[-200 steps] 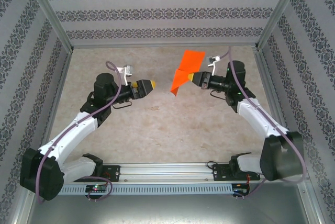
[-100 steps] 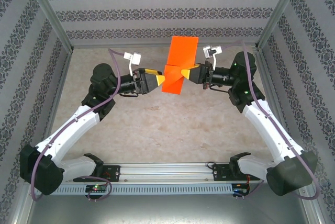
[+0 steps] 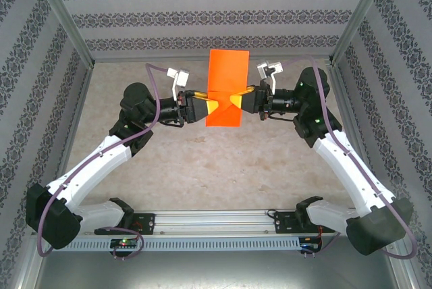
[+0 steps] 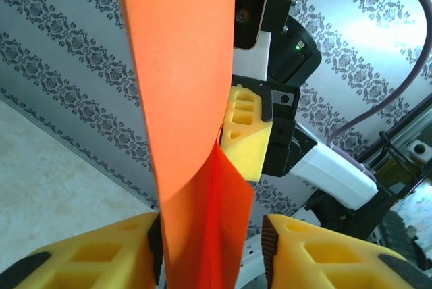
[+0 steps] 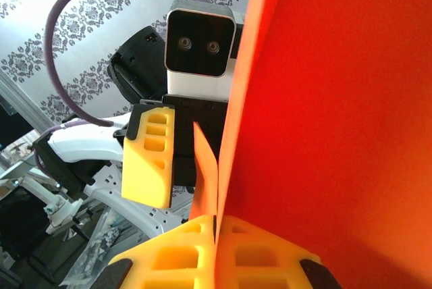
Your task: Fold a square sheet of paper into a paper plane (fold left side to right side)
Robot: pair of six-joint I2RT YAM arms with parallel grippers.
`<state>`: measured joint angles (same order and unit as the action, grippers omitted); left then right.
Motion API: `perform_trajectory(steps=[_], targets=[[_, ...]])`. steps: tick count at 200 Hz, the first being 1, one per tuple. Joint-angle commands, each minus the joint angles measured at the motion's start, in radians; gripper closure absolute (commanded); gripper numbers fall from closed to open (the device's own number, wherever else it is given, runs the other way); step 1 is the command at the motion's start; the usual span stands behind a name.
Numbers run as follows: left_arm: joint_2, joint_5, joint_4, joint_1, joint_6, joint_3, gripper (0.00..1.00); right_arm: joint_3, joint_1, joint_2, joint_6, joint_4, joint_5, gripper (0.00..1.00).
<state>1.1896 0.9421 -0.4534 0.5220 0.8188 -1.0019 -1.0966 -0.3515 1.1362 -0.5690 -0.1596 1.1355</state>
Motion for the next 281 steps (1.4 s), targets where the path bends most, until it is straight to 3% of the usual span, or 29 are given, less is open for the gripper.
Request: perform_trajectory(steps=[1, 26, 45, 77, 103, 137, 161, 187, 210, 240, 281], targets=[[-0.005, 0.005, -0.041, 0.009, -0.012, -0.026, 0.64, 0.006, -0.009, -0.027, 0.028, -0.005, 0.021, 0.99], [-0.004, -0.004, -0.03, 0.011, -0.017, -0.027, 0.78, 0.007, -0.007, -0.034, 0.054, 0.039, 0.008, 0.93], [-0.014, -0.032, 0.024, 0.01, -0.05, -0.024, 0.83, 0.007, 0.008, -0.049, 0.108, 0.117, -0.016, 0.83], [-0.05, -0.177, 0.326, 0.02, -0.219, -0.039, 0.88, 0.033, 0.093, -0.093, 0.182, 0.284, -0.117, 0.6], [-0.047, -0.429, 0.66, 0.05, -0.349, -0.081, 0.98, 0.068, 0.169, -0.129, 0.241, 0.442, -0.287, 0.45], [0.006, -0.801, 0.968, 0.157, -0.399, -0.112, 1.0, 0.101, 0.192, -0.15, 0.327, 0.664, -0.705, 0.31], [0.102, -1.079, 1.205, 0.246, -0.323, -0.175, 1.0, 0.133, 0.205, -0.157, 0.341, 0.74, -0.925, 0.23], [0.261, -1.328, 1.47, 0.338, -0.173, -0.294, 1.0, 0.161, 0.223, -0.168, 0.347, 0.759, -1.02, 0.14], [0.404, -1.457, 1.635, 0.396, -0.047, -0.391, 1.0, 0.173, 0.234, -0.18, 0.354, 0.765, -1.063, 0.1], [0.544, -1.462, 1.694, 0.409, 0.045, -0.441, 1.0, 0.181, 0.244, -0.198, 0.363, 0.779, -1.11, 0.1], [0.7, -1.299, 1.602, 0.408, 0.09, -0.499, 1.0, 0.199, 0.259, -0.219, 0.369, 0.778, -1.104, 0.09]])
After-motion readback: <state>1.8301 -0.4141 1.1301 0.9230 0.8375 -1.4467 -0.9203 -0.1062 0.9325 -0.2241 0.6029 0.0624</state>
